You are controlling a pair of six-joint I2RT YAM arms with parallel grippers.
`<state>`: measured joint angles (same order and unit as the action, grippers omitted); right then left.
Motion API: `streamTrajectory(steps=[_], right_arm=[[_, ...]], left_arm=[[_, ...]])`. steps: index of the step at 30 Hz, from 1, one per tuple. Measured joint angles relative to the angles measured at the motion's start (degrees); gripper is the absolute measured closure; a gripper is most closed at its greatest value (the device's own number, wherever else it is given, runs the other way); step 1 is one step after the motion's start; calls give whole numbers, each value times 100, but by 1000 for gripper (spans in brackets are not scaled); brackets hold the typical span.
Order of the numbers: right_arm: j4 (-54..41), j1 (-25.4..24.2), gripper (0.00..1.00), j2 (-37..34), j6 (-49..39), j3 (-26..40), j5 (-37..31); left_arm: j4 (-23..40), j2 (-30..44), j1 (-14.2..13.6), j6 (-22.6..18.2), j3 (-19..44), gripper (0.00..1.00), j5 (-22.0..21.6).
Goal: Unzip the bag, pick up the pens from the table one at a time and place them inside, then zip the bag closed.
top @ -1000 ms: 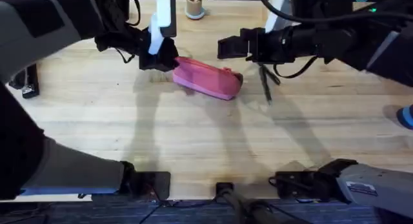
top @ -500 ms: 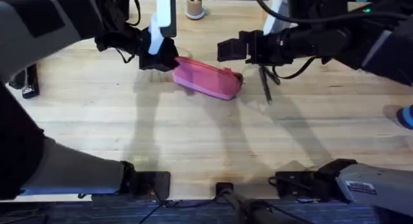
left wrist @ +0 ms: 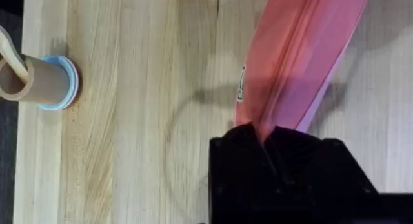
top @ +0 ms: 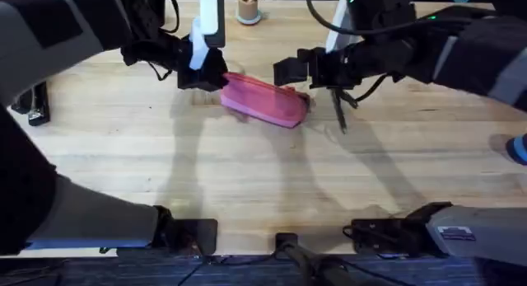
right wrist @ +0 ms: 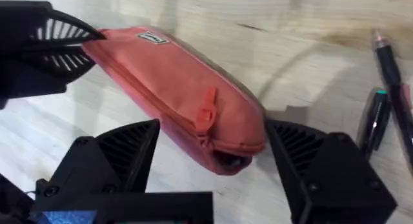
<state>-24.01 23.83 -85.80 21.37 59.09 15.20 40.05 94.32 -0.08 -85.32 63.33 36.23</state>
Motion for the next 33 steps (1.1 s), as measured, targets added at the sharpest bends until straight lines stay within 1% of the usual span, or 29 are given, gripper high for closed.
streamTrajectory(steps=[8, 9, 11, 14, 15, 16, 17, 18, 19, 22, 25, 30, 33], right_arm=[[0, 0, 4, -260, 0, 0, 2], [0, 0, 9, -280, -4, 0, 4], [7, 0, 53, -317, 0, 0, 7], [40, 14, 203, -328, -1, 2, 43], [42, 34, 346, -326, -1, 11, 70], [42, 35, 386, -328, -6, 11, 69], [38, 35, 447, -330, 0, 11, 68], [19, 35, 612, -330, -1, 11, 62], [14, 35, 655, -330, -4, 11, 59], [-1, 22, 742, -330, -2, 11, 3], [0, 15, 771, -330, -6, 11, -20], [0, 15, 946, -330, -19, 11, -44], [0, 15, 966, -332, -20, 11, -44]], left_arm=[[0, 0, 0, 0, 0, 958, 0], [-2, 0, 0, 0, 0, 958, 0], [-1, 0, 0, 0, 0, 958, 2], [-2, 1, 0, 0, 0, 958, 3], [-2, 0, 0, 0, 0, 958, 4], [-2, 1, 0, 0, 0, 958, 4], [-2, 0, 0, 0, 0, 958, 4], [-2, 1, 0, 0, 0, 958, 4], [-2, 2, 0, 0, 0, 958, 4], [0, 0, 0, 0, 0, 958, 2], [0, 0, 0, 0, 0, 958, 0], [0, 0, 0, 0, 0, 958, 0], [0, 0, 0, 0, 0, 958, 0]])
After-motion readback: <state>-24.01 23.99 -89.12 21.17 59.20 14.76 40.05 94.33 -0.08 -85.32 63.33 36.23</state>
